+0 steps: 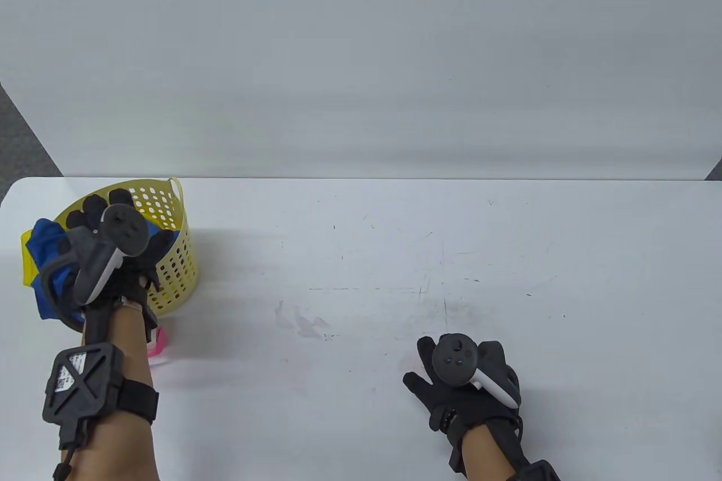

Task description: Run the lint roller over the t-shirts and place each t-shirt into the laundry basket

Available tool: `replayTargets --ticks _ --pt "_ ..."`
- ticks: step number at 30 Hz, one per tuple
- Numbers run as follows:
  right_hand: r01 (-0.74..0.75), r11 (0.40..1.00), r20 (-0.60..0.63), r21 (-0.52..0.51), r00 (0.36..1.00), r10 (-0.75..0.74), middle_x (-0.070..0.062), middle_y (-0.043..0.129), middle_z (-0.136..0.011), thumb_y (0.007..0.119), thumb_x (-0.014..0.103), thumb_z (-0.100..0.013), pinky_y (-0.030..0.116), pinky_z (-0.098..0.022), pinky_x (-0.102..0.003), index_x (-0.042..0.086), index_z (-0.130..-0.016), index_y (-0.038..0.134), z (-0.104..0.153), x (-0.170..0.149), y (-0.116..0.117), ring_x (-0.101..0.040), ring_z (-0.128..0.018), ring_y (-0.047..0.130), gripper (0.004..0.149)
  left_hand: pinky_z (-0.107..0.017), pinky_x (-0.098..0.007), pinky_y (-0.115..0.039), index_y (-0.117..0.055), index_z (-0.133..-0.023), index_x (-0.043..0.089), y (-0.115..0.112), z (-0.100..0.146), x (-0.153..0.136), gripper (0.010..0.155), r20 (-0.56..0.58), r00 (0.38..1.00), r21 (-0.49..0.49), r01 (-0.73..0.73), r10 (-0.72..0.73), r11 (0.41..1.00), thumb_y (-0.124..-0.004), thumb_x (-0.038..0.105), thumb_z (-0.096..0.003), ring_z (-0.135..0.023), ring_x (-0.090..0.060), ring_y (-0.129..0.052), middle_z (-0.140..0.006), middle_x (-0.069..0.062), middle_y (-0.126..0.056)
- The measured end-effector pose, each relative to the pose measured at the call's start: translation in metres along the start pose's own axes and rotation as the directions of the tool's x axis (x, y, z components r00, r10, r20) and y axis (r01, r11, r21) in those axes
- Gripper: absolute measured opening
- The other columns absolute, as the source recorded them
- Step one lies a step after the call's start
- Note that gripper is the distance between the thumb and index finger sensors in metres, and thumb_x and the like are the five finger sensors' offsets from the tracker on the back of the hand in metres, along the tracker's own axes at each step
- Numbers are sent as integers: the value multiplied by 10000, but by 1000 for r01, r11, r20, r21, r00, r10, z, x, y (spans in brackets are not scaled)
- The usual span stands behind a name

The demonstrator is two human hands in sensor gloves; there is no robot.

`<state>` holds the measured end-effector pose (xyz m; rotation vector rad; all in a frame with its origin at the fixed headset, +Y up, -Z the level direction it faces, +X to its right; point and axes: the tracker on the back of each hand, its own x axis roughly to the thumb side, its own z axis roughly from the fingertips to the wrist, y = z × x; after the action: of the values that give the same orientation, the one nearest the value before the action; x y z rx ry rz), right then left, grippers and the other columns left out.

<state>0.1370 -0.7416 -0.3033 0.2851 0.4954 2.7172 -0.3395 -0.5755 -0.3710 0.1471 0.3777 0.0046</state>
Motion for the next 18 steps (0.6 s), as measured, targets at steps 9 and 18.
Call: replayTargets --ticks 9,18 --pt "-41 997 94 -66 994 47 -288 251 -1099 577 552 -484 230 -559 -806 168 -1048 315 9 19 -2 -592 -962 260 730 -767 -692 -510 -411 -1122 342 2 105 66 780 559 825 74 -147 81 986 -708 670 -479 -1131 -420 -573 -1201 -71 -532" --pt "-57 988 305 -147 947 100 -260 187 -1097 586 548 -471 224 -569 -799 202 -1033 250 22 48 2 -571 -969 209 741 -768 -668 -558 -421 -1117 352 -58 202 92 789 780 624 81 -21 -50 997 -692 687 -456 -1119 -363 -666 -1182 -30 -610"
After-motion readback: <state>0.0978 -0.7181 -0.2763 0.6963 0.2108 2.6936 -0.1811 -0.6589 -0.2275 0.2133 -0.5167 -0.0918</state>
